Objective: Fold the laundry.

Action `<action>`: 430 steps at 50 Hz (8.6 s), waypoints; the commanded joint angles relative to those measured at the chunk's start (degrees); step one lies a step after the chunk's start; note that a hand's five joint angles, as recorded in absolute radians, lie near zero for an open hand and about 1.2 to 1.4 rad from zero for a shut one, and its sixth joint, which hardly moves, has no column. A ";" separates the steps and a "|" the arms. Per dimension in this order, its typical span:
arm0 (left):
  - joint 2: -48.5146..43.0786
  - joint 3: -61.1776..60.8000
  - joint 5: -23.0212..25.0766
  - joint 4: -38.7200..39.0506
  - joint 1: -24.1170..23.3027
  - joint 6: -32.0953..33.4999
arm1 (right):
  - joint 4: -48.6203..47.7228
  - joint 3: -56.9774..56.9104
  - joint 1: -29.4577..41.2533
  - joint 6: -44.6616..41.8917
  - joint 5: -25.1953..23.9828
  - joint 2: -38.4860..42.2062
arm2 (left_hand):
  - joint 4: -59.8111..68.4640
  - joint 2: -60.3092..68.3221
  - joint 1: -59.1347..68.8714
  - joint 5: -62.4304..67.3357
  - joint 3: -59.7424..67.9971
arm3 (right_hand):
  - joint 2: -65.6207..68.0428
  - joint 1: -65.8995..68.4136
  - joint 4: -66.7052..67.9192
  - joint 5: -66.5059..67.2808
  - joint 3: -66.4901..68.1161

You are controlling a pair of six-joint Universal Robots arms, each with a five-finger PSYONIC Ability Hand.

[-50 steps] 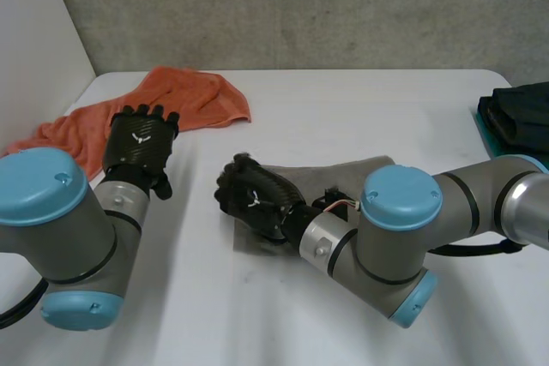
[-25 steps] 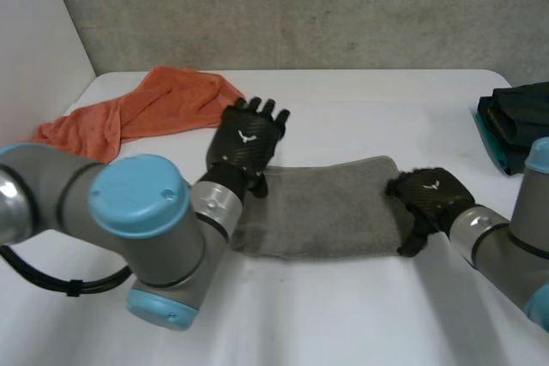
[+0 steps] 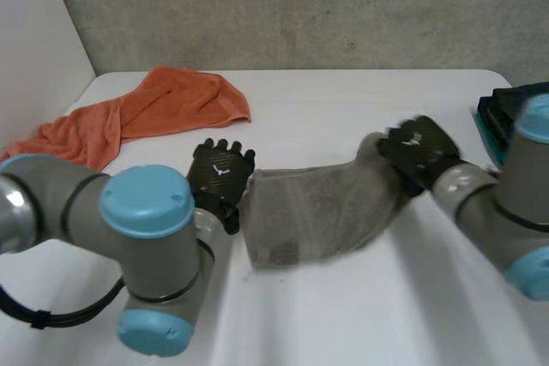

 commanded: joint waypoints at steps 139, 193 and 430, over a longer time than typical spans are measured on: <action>18.03 14.63 40.33 -25.86 6.91 -9.67 | -26.68 0.35 17.38 17.64 1.60 18.22 | 0.74 0.71 1.38 -0.36 0.33 | -51.29 -35.93 -52.78 -49.70 -52.38; 18.03 13.75 40.59 -25.86 7.70 -10.20 | -18.32 -24.85 -24.53 22.00 -29.43 13.03 | -0.10 -0.14 0.54 -1.20 -0.51 | 13.44 28.80 11.95 15.03 12.35; -35.49 51.19 39.19 -14.25 43.91 22.15 | -22.37 19.23 -9.43 17.02 -6.23 -4.37 | 12.85 12.81 13.48 11.75 12.44 | -56.56 -41.20 -58.05 -54.97 -57.65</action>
